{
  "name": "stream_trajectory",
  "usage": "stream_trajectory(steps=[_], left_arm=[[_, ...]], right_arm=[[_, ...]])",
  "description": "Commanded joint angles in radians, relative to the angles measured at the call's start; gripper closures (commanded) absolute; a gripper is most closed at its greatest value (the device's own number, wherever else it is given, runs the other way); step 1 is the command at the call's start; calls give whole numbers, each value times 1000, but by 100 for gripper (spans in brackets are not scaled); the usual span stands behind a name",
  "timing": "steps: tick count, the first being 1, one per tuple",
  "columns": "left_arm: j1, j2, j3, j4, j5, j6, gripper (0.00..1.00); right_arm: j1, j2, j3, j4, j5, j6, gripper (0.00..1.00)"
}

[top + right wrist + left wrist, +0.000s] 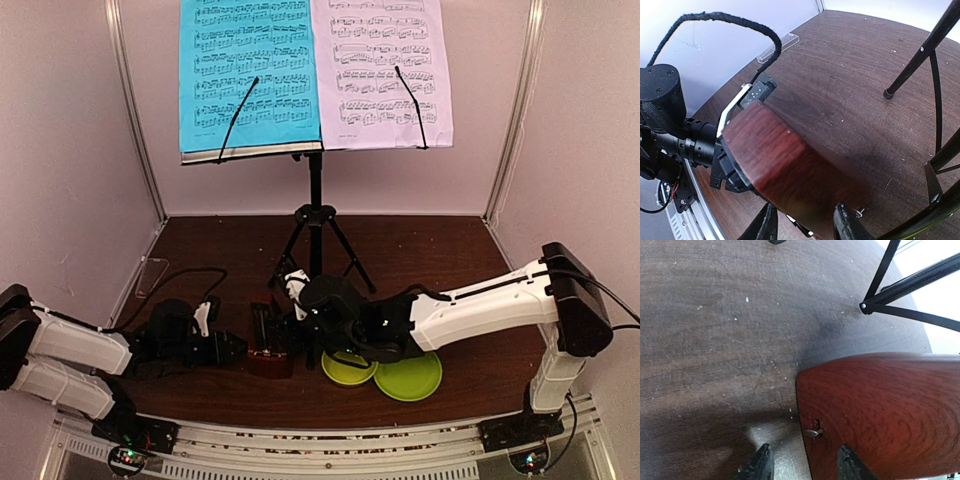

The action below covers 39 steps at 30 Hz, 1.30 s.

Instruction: Set up the instrument practice props

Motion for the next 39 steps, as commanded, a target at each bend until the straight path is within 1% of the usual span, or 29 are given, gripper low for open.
stream_trajectory(steps=[1,3,4,6,11,19,24,39], left_arm=[[-6,11,9,26,-10,13,55],[-5,11,12,24,-10,15,55],[-6,12,14,23,-10,16,55],[-5,14,18,21,-9,19,55],[-5,20,25,17,-7,22,55],[-5,6,31,-6,-15,31,55],[-5,20,34,3,-9,33,55],[-5,29,45,4,-6,37,55]], right_arm=[[-5,-44,-14,19,3,4,60],[-3,-45,-11,23,-16,2,55],[-1,-47,-10,28,-21,-1,50],[4,-43,-1,32,-26,-4,46],[6,-6,59,18,-20,-4,45],[3,16,95,-33,27,0,53],[-1,4,75,-51,47,-1,60],[-3,-41,7,-54,70,-9,72]])
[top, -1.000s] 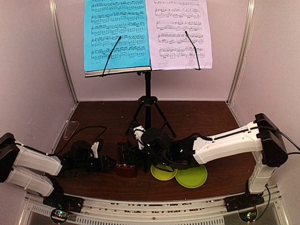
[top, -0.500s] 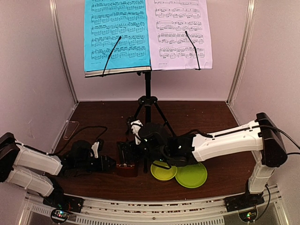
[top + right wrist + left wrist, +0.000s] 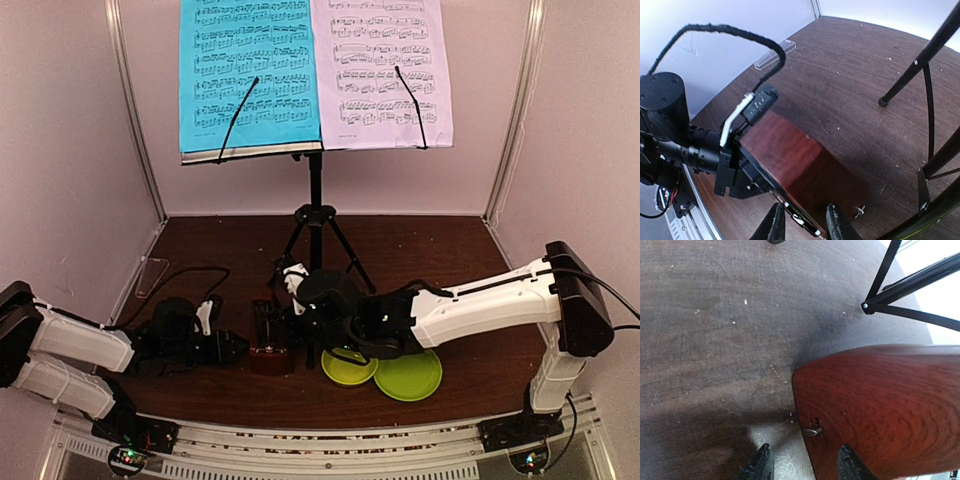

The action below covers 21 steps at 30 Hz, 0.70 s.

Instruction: Set up the instrument practice props

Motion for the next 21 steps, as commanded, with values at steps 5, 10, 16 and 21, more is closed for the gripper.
stream_trajectory(steps=[5,10,16,21], left_arm=[[-5,5,25,17,-4,25,55],[-5,1,32,-1,-3,36,55],[-5,-47,57,-88,-32,86,52],[-5,-79,57,-136,-54,101,48]], right_arm=[[-5,-52,-46,-6,24,-2,69],[-4,-69,-65,27,3,-6,62],[8,-63,-42,29,-8,-7,46],[22,-43,4,12,11,-7,34]])
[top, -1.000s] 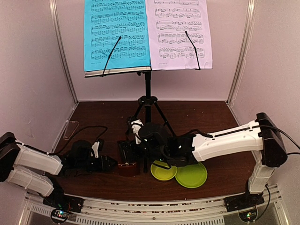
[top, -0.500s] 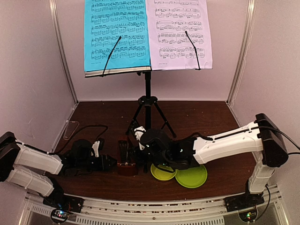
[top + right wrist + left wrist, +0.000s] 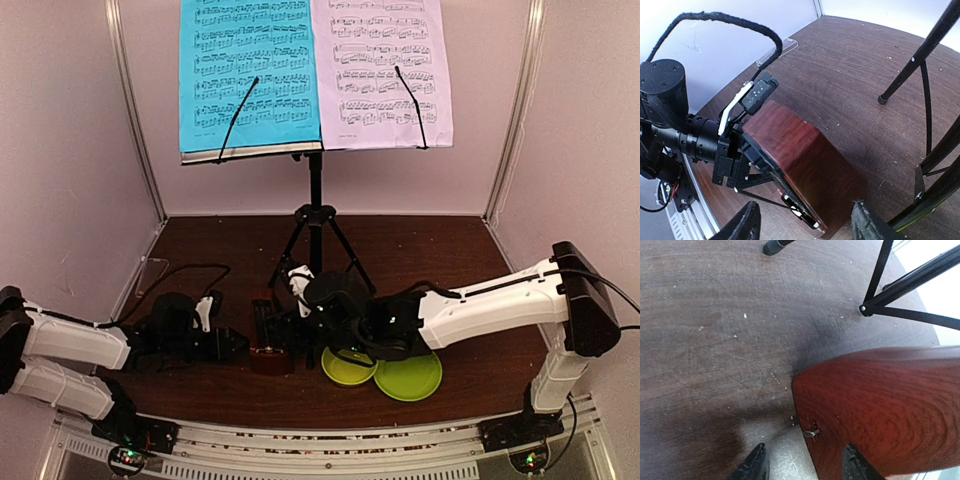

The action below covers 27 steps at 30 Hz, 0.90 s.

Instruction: Set up the instrument practice props

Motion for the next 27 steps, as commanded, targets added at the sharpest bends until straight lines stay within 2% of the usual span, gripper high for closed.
stream_trajectory(steps=[1,6,11,17,27], left_arm=[[-5,-31,20,-37,-33,36,47],[-5,-37,21,-39,-38,33,45],[-5,-56,20,-53,-41,33,44],[-5,-93,20,-88,-58,37,44],[-5,-104,58,-116,-61,43,43]], right_arm=[[13,-1,63,-6,26,-4,32],[23,28,116,-38,48,-2,20],[31,45,144,-61,73,-2,15],[30,50,161,-127,137,-6,15],[24,-37,45,-140,189,-7,23]])
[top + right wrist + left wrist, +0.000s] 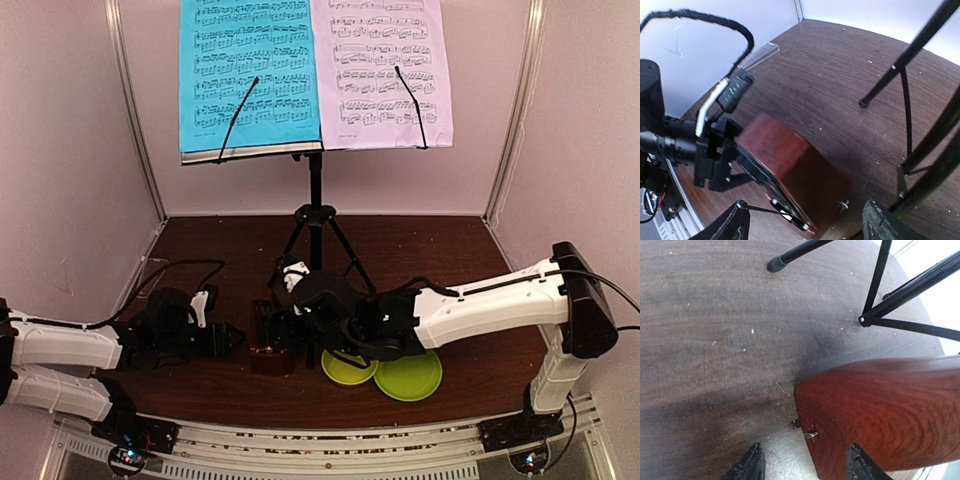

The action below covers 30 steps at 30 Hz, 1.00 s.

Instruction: Set up the instrument practice props

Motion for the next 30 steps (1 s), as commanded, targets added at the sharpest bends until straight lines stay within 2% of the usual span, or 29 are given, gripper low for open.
stream_trajectory(steps=[1,11,16,25,30], left_arm=[[-5,-4,32,2,-10,19,43],[-5,-55,47,-53,-55,13,38],[14,-132,78,-148,-94,26,33],[239,-312,88,-276,-33,44,31],[337,-341,121,-340,-10,80,29]], right_arm=[[-7,-68,-62,-21,60,1,23],[-34,-115,-165,-57,139,26,25],[-44,-131,-211,-64,149,48,26],[-49,-225,-334,-4,103,95,24],[-49,-297,-370,12,60,85,18]])
